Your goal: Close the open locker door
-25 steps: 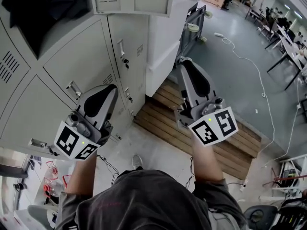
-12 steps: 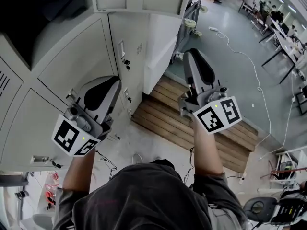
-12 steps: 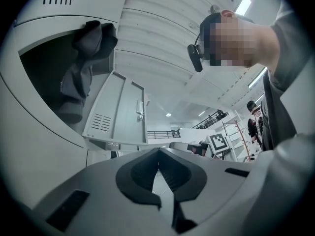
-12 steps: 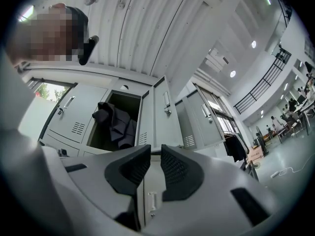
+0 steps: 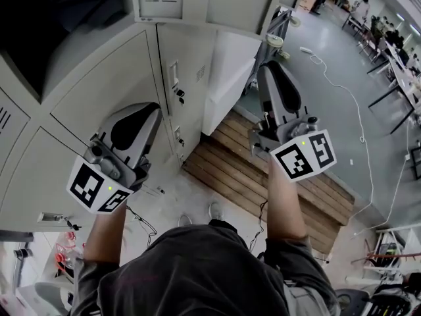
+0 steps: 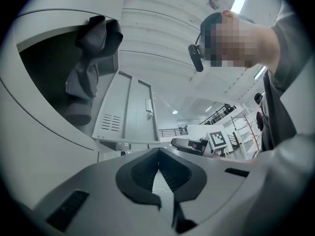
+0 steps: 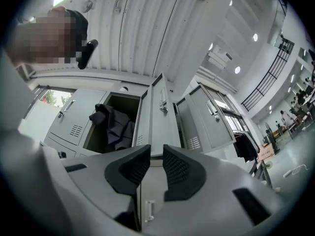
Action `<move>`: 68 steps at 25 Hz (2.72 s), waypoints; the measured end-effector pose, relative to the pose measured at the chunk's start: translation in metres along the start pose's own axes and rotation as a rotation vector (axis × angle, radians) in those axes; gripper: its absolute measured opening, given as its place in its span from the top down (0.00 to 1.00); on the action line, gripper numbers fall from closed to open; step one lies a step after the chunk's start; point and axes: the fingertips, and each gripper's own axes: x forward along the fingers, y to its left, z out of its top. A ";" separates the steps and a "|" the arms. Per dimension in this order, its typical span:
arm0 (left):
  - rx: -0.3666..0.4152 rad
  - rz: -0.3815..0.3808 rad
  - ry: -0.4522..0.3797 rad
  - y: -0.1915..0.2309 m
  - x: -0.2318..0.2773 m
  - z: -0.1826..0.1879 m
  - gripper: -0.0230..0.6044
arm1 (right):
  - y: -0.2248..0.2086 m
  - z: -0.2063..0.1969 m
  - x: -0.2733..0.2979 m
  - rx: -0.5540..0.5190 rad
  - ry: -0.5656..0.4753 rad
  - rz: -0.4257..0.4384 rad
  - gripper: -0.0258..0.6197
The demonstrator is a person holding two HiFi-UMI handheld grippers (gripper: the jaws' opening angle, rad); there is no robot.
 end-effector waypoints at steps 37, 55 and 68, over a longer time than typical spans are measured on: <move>0.151 0.363 0.065 -0.011 0.059 -0.015 0.94 | -0.049 0.000 0.069 0.309 -0.034 0.490 0.79; 0.163 0.452 0.100 -0.016 0.038 -0.019 0.94 | -0.029 0.002 0.063 0.336 -0.071 0.572 0.82; 0.166 0.489 0.095 -0.019 0.000 -0.008 0.94 | 0.023 0.010 0.039 0.306 -0.112 0.662 0.80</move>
